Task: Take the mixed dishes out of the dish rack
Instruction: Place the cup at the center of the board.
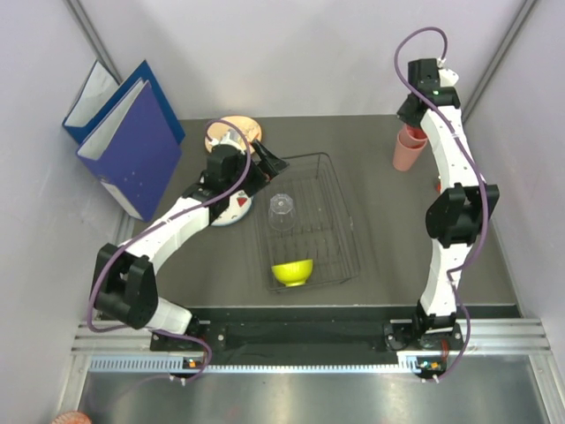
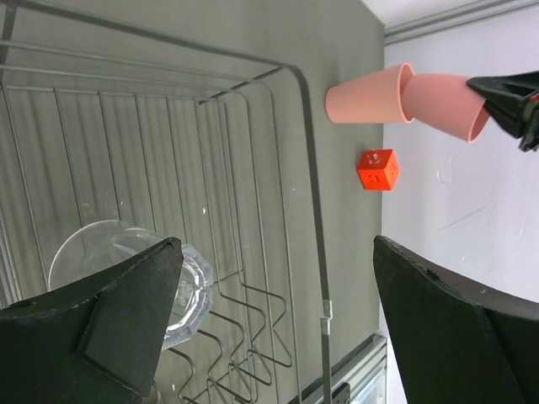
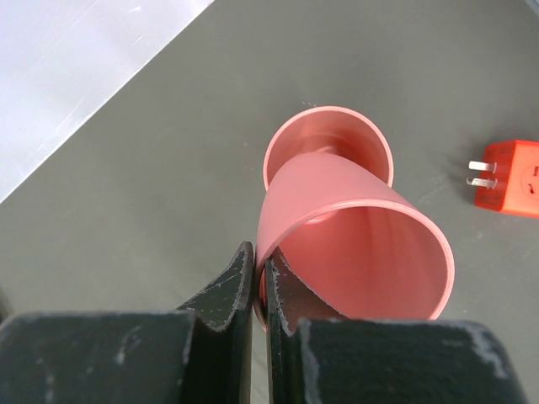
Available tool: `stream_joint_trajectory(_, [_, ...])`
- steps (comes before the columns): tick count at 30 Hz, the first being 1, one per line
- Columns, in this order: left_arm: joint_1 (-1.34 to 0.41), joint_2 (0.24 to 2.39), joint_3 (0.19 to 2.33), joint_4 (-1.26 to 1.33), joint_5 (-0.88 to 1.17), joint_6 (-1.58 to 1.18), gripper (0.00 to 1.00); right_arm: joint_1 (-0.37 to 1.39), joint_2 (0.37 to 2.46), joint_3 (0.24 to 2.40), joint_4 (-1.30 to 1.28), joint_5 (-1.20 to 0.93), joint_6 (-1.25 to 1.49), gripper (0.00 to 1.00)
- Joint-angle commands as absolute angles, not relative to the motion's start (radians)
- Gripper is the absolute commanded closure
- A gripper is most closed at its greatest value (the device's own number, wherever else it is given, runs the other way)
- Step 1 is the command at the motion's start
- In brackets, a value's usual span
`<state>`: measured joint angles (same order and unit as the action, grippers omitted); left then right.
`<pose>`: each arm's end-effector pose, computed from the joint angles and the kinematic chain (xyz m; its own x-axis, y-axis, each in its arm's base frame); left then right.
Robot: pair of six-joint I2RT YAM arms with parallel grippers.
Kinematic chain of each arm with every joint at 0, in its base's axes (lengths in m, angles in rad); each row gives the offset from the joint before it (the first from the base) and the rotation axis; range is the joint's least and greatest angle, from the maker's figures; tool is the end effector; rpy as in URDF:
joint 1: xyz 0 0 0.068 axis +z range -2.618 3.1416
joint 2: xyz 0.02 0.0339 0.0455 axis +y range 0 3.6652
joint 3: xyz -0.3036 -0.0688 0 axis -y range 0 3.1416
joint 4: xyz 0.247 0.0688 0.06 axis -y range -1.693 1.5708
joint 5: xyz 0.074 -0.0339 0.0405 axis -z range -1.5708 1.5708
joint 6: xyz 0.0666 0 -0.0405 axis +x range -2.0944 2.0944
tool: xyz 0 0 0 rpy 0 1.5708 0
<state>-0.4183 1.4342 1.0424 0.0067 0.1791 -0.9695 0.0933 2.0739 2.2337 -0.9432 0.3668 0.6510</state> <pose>0.3234 -0.1567 0.3230 -0.6482 -0.5998 -0.4691 0.0284 0.5966 -0.8021 0.4972 0.0225 0.3819 -0.4583 0.5253 -0.7170 0.5578 0.7980 0.2280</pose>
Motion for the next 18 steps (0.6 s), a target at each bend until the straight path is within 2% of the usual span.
stream_joint_trajectory(1, [-0.417,1.454,1.037,0.054,0.196,-0.971,0.01,0.071,2.092,2.322,-0.880,0.367,0.663,1.00])
stream_joint_trajectory(12, [-0.417,1.489,1.043,0.048,0.207,-0.971,0.01,0.061,2.152,2.332,-0.877,0.368,0.660,1.00])
stream_joint_trajectory(15, [-0.417,1.494,1.045,0.048,0.209,-0.971,0.01,0.060,2.152,2.342,-0.873,0.368,0.658,0.80])
stream_joint_trajectory(16, [-0.417,1.494,1.045,0.046,0.210,-0.971,0.01,0.060,2.151,2.352,-0.873,0.374,0.655,0.60])
stream_joint_trajectory(18, [-0.417,1.497,1.046,0.049,0.218,-0.971,0.01,0.064,2.138,2.358,-0.864,0.379,0.655,0.48])
